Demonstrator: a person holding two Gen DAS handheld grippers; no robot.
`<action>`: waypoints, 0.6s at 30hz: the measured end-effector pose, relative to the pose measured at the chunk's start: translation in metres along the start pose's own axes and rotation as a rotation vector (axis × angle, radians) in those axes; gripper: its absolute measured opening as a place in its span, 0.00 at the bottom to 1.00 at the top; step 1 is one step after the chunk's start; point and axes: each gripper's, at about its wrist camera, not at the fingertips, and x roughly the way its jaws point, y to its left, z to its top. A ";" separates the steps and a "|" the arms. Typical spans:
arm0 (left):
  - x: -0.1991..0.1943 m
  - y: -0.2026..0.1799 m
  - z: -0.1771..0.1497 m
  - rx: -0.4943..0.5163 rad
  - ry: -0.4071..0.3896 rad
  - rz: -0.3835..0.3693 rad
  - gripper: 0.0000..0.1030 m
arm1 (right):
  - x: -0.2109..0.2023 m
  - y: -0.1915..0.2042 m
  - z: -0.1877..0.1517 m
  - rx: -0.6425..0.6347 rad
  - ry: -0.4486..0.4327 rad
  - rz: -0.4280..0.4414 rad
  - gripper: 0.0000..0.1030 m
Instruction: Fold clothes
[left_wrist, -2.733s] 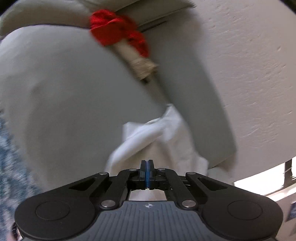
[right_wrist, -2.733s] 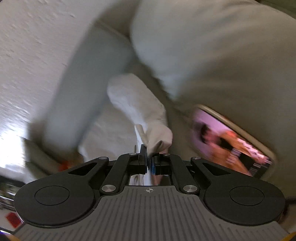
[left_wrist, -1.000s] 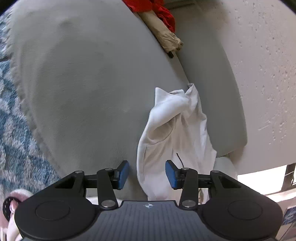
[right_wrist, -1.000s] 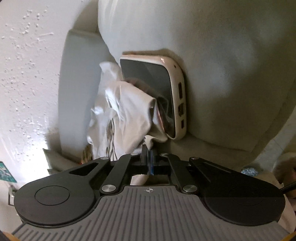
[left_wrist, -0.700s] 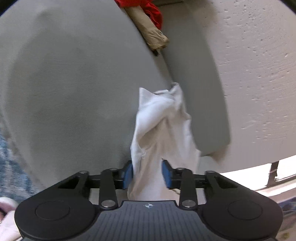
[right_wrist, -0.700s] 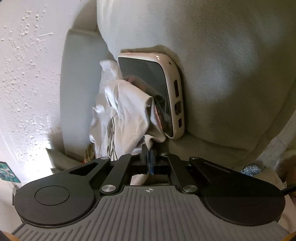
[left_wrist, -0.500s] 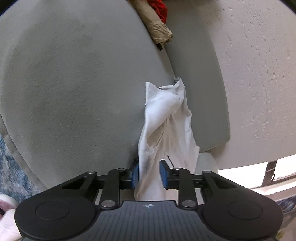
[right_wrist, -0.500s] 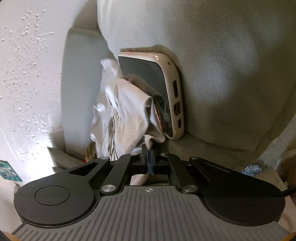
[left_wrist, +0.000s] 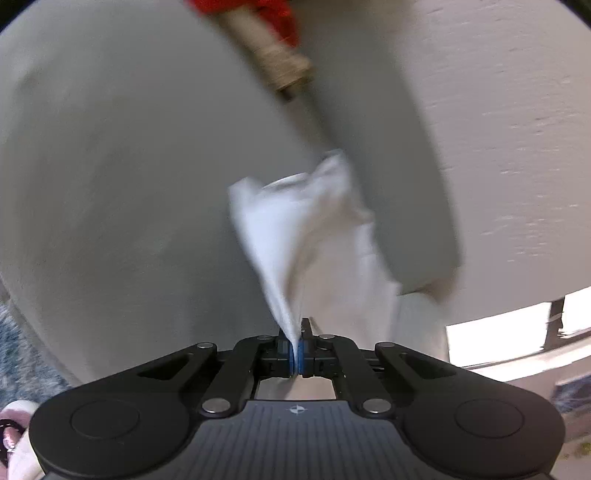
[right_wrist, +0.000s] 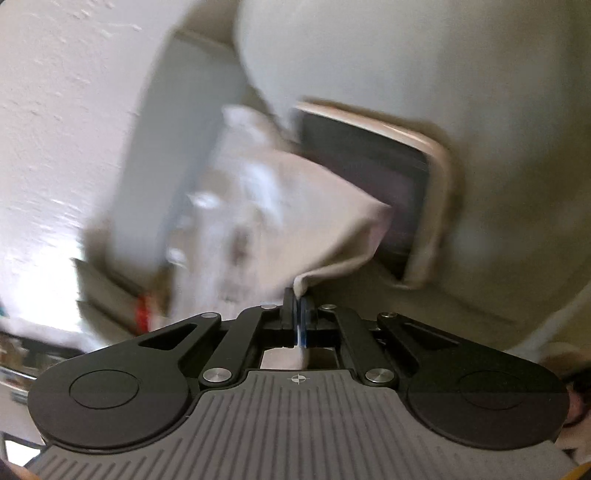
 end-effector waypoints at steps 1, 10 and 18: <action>-0.009 -0.012 0.002 0.003 -0.012 -0.031 0.00 | -0.010 0.012 0.004 0.003 -0.020 0.040 0.01; -0.164 -0.156 0.024 0.110 -0.344 -0.509 0.00 | -0.152 0.176 0.040 -0.174 -0.291 0.442 0.01; -0.258 -0.270 0.022 0.373 -0.532 -0.623 0.00 | -0.293 0.308 0.021 -0.464 -0.562 0.643 0.01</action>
